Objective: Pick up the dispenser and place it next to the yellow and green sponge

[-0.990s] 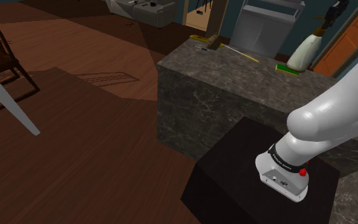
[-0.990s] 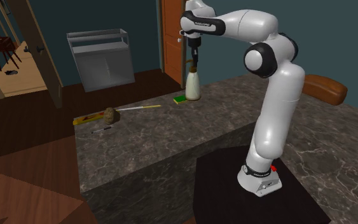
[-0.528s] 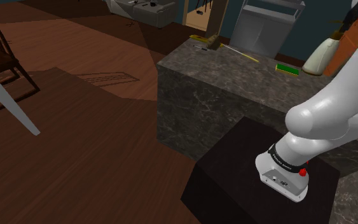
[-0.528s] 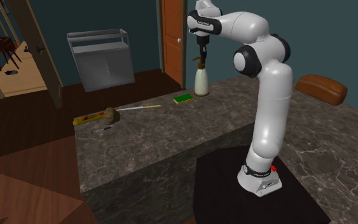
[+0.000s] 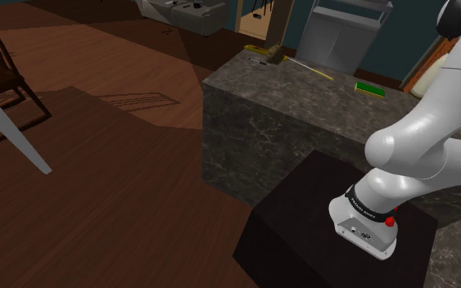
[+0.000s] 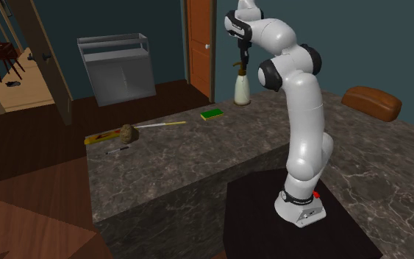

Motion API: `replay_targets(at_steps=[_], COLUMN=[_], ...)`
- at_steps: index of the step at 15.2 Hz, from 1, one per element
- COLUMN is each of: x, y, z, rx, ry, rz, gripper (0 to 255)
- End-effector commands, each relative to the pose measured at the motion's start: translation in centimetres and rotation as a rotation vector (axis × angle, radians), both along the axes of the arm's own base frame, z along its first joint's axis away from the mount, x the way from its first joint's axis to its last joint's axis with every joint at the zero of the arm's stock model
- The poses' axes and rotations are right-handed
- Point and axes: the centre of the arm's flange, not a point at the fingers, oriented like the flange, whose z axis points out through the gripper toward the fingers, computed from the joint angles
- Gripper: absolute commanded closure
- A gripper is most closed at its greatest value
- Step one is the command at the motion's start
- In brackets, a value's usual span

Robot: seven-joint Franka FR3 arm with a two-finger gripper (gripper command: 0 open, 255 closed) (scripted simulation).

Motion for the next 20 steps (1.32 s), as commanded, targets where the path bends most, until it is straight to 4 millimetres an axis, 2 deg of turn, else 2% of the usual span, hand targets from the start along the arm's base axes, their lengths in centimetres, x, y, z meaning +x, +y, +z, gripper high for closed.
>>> replay_targets(at_steps=[1,15,20], x=[-0.5,-0.5,-0.5], y=[-0.4,-0.4,-0.4], z=[-0.9,-8.1,-8.1], rx=[-0.001,-0.001,-0.001], ry=[-0.001,-0.001,-0.001], rz=[0.002,0.002,0.002], gripper=[255,255,255])
